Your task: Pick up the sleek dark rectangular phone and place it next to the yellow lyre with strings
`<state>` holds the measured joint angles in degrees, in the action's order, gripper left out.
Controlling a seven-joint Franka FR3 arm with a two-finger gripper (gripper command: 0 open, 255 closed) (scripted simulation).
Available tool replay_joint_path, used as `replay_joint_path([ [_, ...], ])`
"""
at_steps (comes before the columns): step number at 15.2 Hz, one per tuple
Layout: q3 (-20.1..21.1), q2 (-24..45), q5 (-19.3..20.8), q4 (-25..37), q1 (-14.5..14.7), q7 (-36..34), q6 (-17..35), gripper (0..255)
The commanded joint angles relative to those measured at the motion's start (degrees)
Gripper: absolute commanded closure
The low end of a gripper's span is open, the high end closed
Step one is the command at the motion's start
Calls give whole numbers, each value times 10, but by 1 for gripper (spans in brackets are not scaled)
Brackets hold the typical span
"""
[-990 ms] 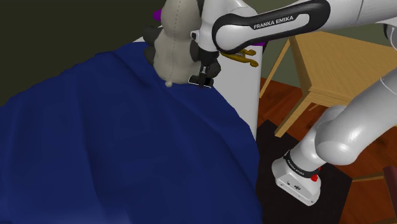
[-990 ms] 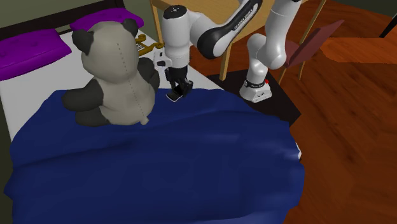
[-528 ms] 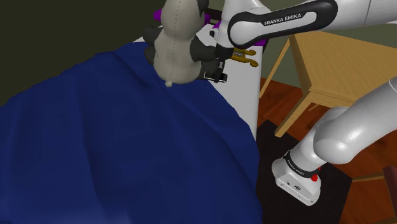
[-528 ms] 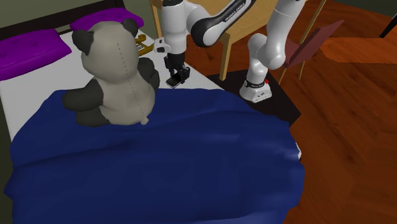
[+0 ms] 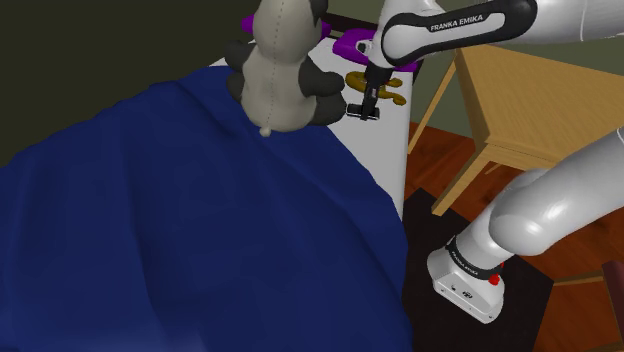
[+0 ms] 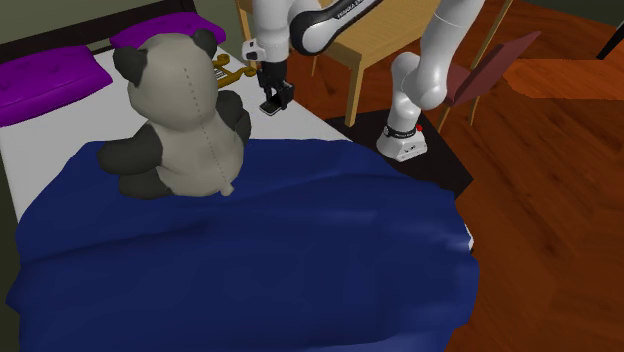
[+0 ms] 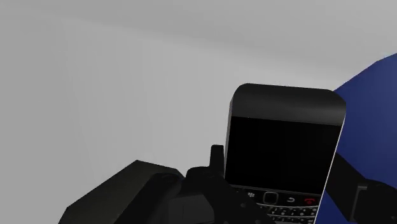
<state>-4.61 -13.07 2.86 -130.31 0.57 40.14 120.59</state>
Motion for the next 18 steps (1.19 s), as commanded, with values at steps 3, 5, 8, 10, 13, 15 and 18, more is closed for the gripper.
replay_joint_path([
  [3,-36,4,5,8,-24,58,-2,255],
  [5,-55,9,6,14,-36,88,-2,255],
  [8,-82,22,6,28,-53,132,-2,255],
  [10,-100,34,5,41,-64,162,-2,255],
  [13,-126,55,-1,65,-81,208,-4,255],
  [15,-143,73,-7,84,-92,240,-6,255],
  [18,-166,103,-20,118,-109,287,-10,255],
])
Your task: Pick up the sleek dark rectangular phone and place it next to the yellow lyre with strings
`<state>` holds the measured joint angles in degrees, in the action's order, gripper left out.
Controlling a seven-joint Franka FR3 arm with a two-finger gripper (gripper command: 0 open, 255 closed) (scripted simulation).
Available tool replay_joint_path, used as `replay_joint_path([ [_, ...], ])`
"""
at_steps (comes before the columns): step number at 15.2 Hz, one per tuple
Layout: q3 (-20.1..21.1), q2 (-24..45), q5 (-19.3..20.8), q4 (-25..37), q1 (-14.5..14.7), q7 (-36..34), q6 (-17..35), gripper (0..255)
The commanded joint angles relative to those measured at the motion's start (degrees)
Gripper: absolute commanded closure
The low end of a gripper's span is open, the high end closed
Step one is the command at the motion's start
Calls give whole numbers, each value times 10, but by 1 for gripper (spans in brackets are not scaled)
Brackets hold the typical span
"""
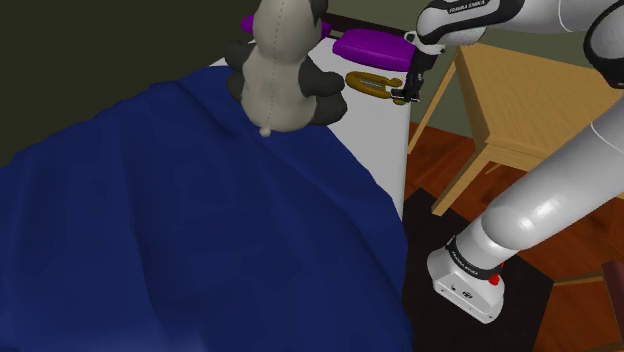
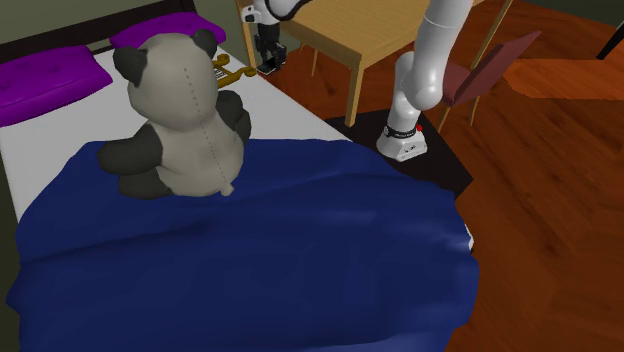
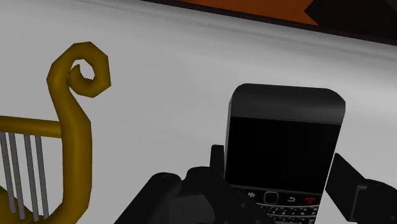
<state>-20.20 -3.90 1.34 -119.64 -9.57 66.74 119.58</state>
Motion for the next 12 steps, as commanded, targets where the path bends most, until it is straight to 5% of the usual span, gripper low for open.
replay_joint_path([
  [1,-18,23,-11,24,-14,37,-2,255],
  [9,-68,146,-79,167,-81,177,-37,255],
  [12,-65,153,-83,151,-82,179,-15,255],
])
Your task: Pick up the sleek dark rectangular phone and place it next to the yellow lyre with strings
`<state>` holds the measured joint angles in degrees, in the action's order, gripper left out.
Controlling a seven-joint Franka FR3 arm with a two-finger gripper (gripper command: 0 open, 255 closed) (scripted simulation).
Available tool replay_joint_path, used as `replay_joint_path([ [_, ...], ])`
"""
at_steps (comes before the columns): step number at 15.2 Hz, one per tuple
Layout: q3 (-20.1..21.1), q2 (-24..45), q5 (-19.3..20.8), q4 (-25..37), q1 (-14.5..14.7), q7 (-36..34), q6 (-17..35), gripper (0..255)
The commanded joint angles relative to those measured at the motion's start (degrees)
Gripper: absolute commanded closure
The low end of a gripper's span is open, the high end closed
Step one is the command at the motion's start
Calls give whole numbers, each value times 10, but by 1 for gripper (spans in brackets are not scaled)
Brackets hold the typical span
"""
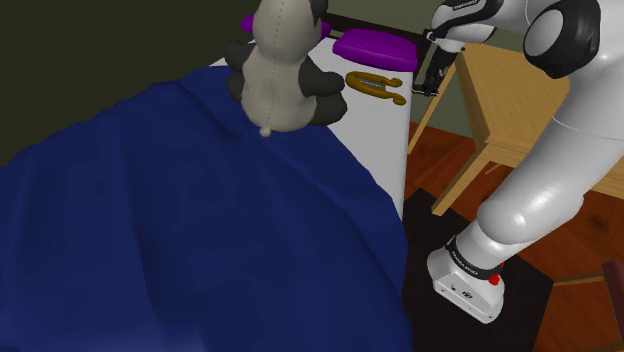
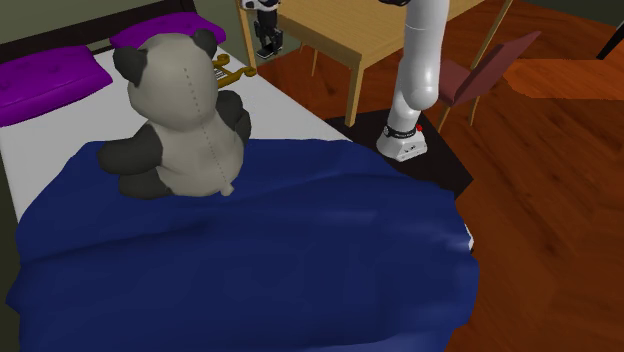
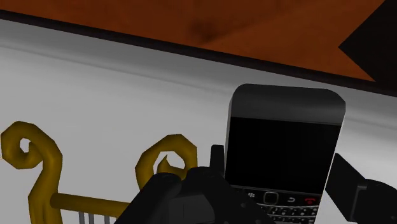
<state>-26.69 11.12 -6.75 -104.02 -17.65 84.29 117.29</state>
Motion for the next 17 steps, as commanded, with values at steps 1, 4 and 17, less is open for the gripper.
replay_joint_path([
  [1,0,5,-3,-10,-2,5,14,255],
  [4,1,13,-9,-24,-3,9,35,255],
  [17,11,58,-39,-71,-10,30,122,255],
])
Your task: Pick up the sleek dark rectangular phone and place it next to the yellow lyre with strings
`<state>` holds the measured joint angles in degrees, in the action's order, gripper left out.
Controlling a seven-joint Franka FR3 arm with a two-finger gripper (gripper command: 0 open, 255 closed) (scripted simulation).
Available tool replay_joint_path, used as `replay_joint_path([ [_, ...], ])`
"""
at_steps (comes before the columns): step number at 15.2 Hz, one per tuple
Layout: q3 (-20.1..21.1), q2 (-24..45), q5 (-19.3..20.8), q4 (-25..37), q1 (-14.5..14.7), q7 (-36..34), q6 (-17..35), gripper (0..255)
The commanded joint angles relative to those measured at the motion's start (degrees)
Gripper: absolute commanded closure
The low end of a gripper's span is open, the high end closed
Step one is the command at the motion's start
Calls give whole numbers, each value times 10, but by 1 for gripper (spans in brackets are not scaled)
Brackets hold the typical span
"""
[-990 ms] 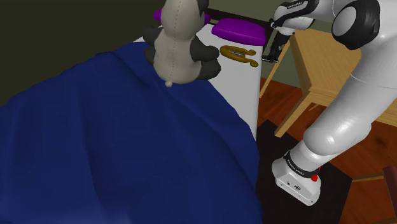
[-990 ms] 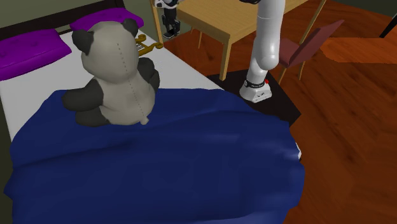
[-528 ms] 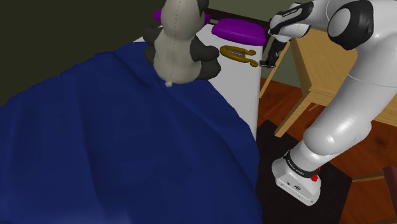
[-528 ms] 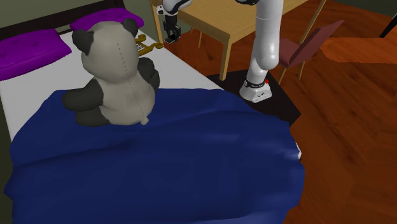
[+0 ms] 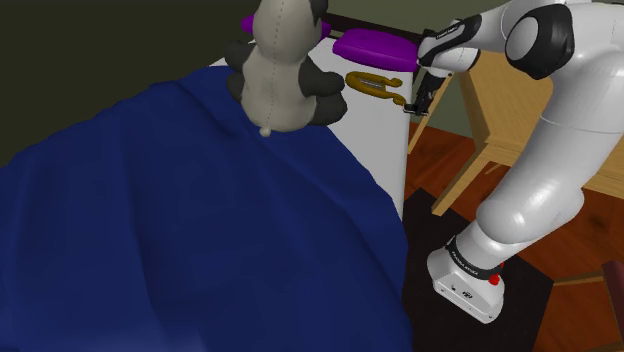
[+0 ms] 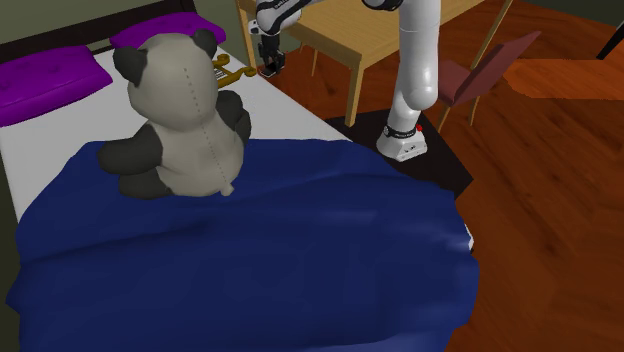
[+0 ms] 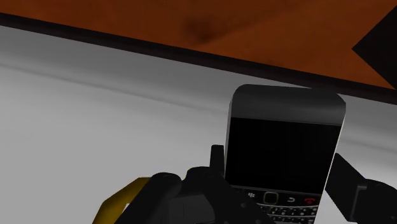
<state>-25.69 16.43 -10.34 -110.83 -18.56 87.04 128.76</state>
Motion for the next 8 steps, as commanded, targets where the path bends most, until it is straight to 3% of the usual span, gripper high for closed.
replay_joint_path([
  [1,2,9,-6,-6,-2,4,14,255],
  [8,3,11,-7,-7,-2,5,17,255],
])
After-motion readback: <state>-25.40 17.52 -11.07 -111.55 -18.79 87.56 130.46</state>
